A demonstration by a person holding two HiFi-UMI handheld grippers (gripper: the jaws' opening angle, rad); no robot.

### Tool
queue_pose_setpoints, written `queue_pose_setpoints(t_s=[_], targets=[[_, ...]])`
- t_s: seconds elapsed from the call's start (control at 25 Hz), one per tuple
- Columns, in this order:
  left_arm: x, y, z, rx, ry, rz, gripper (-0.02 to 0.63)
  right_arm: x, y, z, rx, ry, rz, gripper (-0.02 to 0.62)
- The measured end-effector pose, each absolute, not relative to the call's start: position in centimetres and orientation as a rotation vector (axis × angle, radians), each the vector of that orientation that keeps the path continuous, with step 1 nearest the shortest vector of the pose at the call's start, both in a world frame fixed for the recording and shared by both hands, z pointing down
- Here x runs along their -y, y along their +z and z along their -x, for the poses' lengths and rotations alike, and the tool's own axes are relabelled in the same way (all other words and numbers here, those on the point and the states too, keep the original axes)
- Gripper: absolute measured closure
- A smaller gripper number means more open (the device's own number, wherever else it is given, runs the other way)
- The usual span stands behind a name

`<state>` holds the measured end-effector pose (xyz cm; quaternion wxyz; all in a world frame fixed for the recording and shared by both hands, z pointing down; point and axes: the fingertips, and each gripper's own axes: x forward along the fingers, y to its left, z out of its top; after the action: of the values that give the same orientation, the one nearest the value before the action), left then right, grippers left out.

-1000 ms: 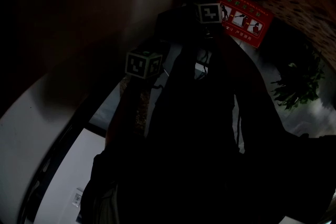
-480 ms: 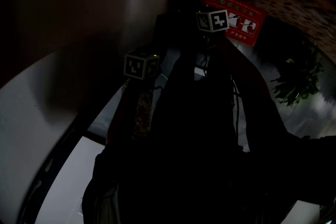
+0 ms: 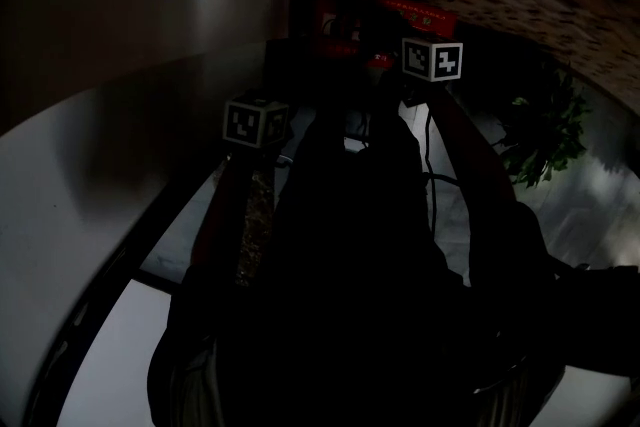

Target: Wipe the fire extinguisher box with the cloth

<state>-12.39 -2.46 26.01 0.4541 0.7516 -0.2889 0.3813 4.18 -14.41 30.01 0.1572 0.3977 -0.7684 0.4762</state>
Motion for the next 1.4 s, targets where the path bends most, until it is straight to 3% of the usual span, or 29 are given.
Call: queue_pose_setpoints(t_s=[0.6, 1.4], targets=[[2.2, 25.7, 5.7, 0.659, 0.983, -1.877, 0.603, 13.9, 34.8, -21.4, 1.873, 1.396, -1.477, 0.459], [1.3, 27.9, 7.8, 0.683, 0.985, -1.786, 0.603, 15.6, 38.8, -26.3, 1.772, 1.373, -1.651, 0.454]])
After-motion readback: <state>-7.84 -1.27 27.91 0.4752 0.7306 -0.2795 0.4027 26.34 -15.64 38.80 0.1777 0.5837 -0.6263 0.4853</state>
